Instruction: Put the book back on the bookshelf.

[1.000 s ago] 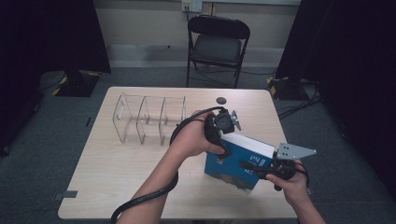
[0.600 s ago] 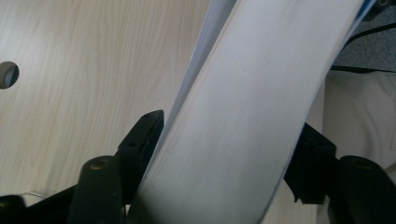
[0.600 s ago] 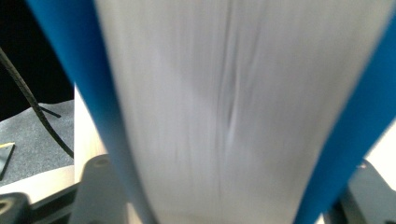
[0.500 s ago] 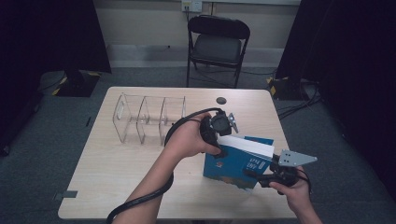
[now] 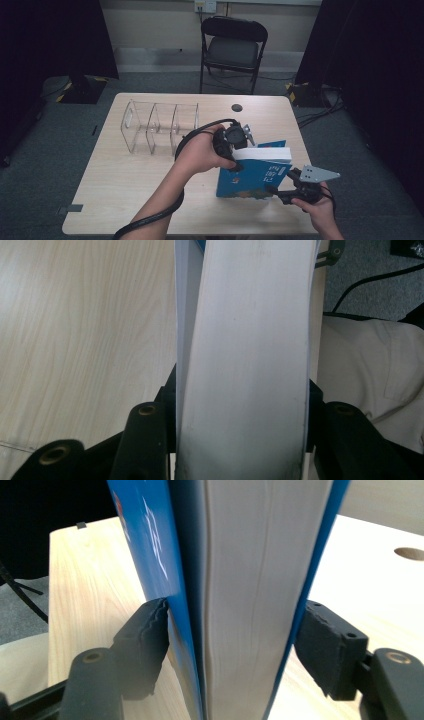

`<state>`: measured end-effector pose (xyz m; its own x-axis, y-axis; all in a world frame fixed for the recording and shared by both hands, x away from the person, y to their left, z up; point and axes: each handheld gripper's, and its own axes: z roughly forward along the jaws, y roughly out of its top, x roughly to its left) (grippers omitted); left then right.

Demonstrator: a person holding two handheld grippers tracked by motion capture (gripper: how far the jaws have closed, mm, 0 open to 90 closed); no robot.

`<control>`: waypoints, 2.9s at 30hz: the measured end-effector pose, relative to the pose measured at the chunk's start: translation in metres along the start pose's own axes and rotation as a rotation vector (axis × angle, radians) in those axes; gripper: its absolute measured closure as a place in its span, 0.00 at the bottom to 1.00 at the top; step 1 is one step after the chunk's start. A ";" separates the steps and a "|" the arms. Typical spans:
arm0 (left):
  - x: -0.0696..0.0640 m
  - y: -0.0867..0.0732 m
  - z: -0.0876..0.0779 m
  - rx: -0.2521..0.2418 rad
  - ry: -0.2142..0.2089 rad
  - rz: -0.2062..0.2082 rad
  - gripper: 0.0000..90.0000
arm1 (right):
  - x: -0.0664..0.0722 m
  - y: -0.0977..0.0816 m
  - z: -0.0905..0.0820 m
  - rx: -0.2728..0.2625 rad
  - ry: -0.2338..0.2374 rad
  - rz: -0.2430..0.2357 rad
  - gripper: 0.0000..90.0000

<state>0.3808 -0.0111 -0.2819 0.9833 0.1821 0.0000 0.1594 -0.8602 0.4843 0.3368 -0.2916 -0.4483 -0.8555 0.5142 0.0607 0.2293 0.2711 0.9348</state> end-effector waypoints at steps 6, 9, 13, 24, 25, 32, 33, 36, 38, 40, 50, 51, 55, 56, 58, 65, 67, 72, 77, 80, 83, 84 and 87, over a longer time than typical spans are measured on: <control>0.000 -0.002 0.000 -0.015 0.002 0.007 0.63 | -0.002 -0.009 0.002 0.029 -0.012 0.013 0.32; 0.001 -0.004 0.001 -0.036 -0.003 0.017 0.63 | -0.002 -0.012 0.002 0.034 -0.011 0.017 0.31; 0.002 -0.006 0.003 -0.055 -0.011 0.013 0.63 | -0.002 -0.020 0.005 0.075 -0.015 0.018 0.29; 0.005 -0.009 0.014 -0.108 -0.048 -0.013 0.64 | -0.007 -0.030 0.006 0.095 -0.030 0.051 0.28; 0.006 -0.010 0.014 -0.112 -0.046 -0.014 0.63 | -0.007 -0.031 0.006 0.098 -0.032 0.049 0.28; 0.006 -0.010 0.019 -0.107 -0.050 -0.034 0.63 | -0.007 -0.032 0.007 0.107 -0.032 0.059 0.28; 0.006 -0.009 0.020 -0.109 -0.053 -0.048 0.63 | -0.007 -0.032 0.007 0.106 -0.031 0.061 0.28; 0.007 -0.009 0.021 -0.099 -0.056 -0.058 0.61 | -0.007 -0.033 0.007 0.104 -0.030 0.060 0.28; 0.008 -0.008 0.022 -0.097 -0.052 -0.063 0.60 | -0.007 -0.033 0.007 0.105 -0.029 0.062 0.28; 0.008 -0.009 0.022 -0.108 -0.054 -0.071 0.60 | -0.007 -0.034 0.008 0.106 -0.026 0.067 0.28; 0.007 -0.007 0.023 -0.098 -0.066 -0.060 0.60 | -0.007 -0.034 0.009 0.104 -0.017 0.073 0.28; 0.007 -0.007 0.023 -0.098 -0.066 -0.060 0.60 | -0.007 -0.034 0.009 0.104 -0.017 0.073 0.28; 0.007 -0.007 0.023 -0.094 -0.053 -0.069 0.59 | -0.006 -0.034 0.009 0.109 -0.019 0.073 0.28; 0.007 -0.007 0.023 -0.094 -0.053 -0.069 0.58 | -0.006 -0.034 0.009 0.109 -0.019 0.073 0.28; 0.006 -0.007 0.023 -0.088 -0.046 -0.080 0.58 | -0.006 -0.034 0.009 0.111 -0.016 0.075 0.28; 0.004 -0.005 0.023 -0.058 -0.041 -0.099 0.55 | -0.007 -0.034 0.009 0.104 -0.015 0.077 0.28; 0.002 -0.006 0.023 -0.070 -0.013 -0.073 0.51 | -0.007 -0.035 0.009 0.106 -0.016 0.078 0.28; 0.001 -0.006 0.024 -0.073 -0.005 -0.050 0.48 | -0.008 -0.035 0.008 0.100 -0.016 0.078 0.28; 0.001 -0.006 0.024 -0.072 -0.012 -0.037 0.50 | -0.007 -0.034 0.008 0.100 -0.019 0.077 0.28; 0.001 -0.007 0.024 -0.084 -0.006 -0.043 0.48 | -0.007 -0.034 0.008 0.100 -0.019 0.073 0.28; 0.002 -0.008 0.024 -0.100 -0.008 -0.043 0.46 | -0.007 -0.034 0.009 0.105 -0.020 0.070 0.28; 0.001 -0.008 0.024 -0.106 -0.010 -0.048 0.46 | -0.007 -0.034 0.009 0.105 -0.020 0.070 0.28; 0.001 -0.007 0.024 -0.086 -0.012 -0.032 0.49 | -0.007 -0.035 0.010 0.107 -0.017 0.071 0.28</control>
<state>0.3829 -0.0159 -0.3060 0.9789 0.2027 -0.0270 0.1831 -0.8099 0.5572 0.3391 -0.2963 -0.4846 -0.8275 0.5488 0.1189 0.3383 0.3183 0.8856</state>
